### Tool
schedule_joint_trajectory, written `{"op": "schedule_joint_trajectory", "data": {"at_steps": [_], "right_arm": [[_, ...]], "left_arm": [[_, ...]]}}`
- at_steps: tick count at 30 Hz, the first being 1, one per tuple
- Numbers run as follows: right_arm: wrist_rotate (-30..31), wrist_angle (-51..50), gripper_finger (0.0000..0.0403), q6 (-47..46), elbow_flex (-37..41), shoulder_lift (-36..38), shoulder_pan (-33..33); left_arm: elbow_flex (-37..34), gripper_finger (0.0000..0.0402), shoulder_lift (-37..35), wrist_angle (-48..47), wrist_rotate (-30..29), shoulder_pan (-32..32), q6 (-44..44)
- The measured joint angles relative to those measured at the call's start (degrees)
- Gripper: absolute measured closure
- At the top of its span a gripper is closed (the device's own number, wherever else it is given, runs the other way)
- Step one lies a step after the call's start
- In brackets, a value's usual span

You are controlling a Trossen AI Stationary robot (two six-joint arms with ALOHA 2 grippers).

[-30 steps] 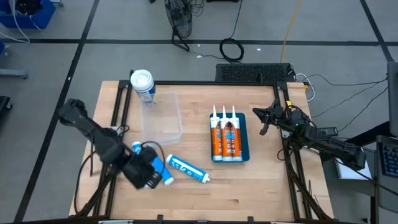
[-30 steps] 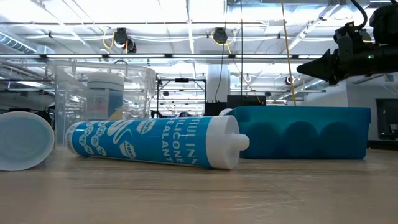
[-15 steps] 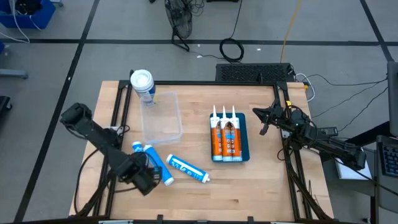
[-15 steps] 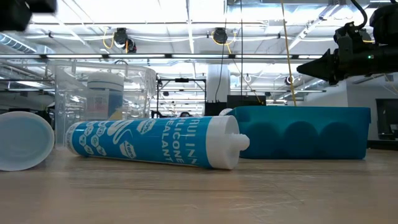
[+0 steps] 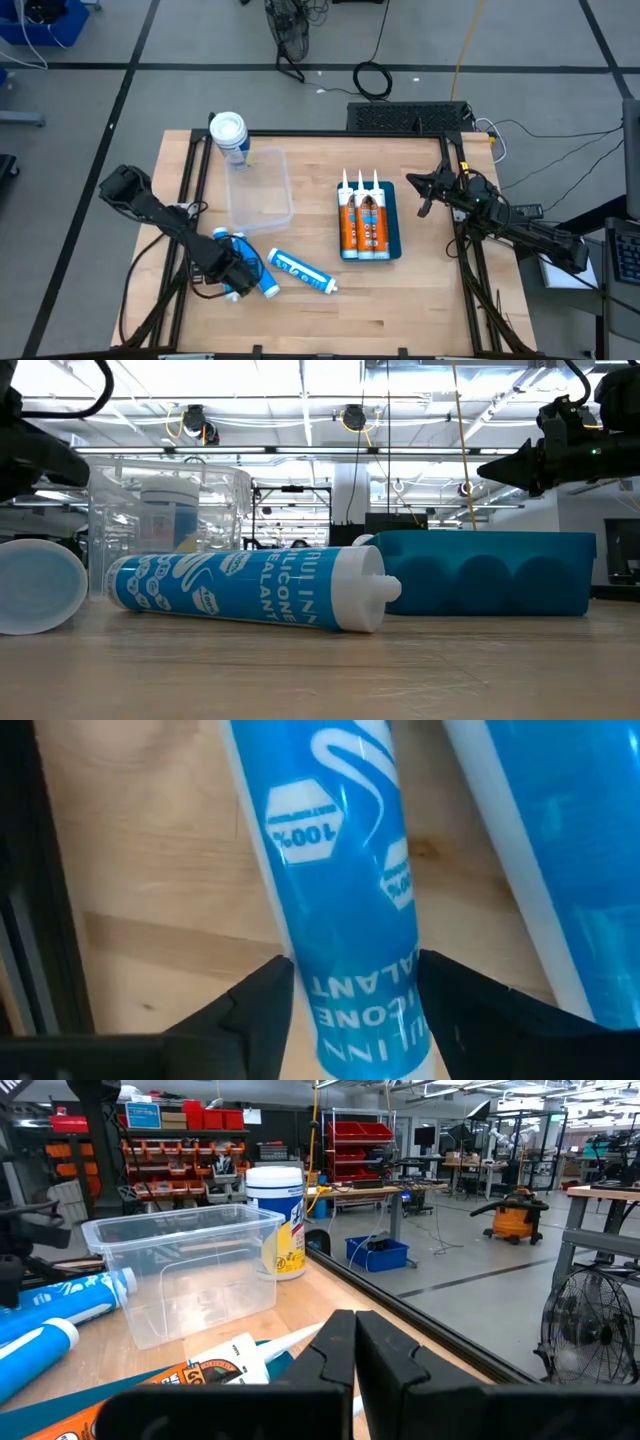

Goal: Pick & place silicon tubes, Sealant and Lysol wipes
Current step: Put the left blue sealant into the transparent bin

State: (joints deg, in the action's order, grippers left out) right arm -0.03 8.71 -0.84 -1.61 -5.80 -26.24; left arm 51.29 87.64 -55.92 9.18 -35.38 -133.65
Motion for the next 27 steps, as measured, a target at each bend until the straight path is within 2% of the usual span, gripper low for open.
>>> {"op": "schedule_joint_trajectory", "data": {"at_steps": [12, 18, 27], "right_arm": [[-0.02, 0.0, 0.0403, 0.01, 0.01, 0.0, 0.0], [-0.01, 0.0, 0.0403, 0.0, 0.02, 0.0, 0.0], [-0.01, 0.0, 0.0403, 0.01, 0.02, 0.0, 0.02]], "left_arm": [[-4.57, 0.0186, -0.38, 5.27, -1.95, -0.04, 1.4], [-5.31, 0.0185, -0.06, 6.18, -5.09, -0.46, 3.27], [-6.12, 0.0155, 0.89, 6.38, -9.01, -1.86, 4.82]]}}
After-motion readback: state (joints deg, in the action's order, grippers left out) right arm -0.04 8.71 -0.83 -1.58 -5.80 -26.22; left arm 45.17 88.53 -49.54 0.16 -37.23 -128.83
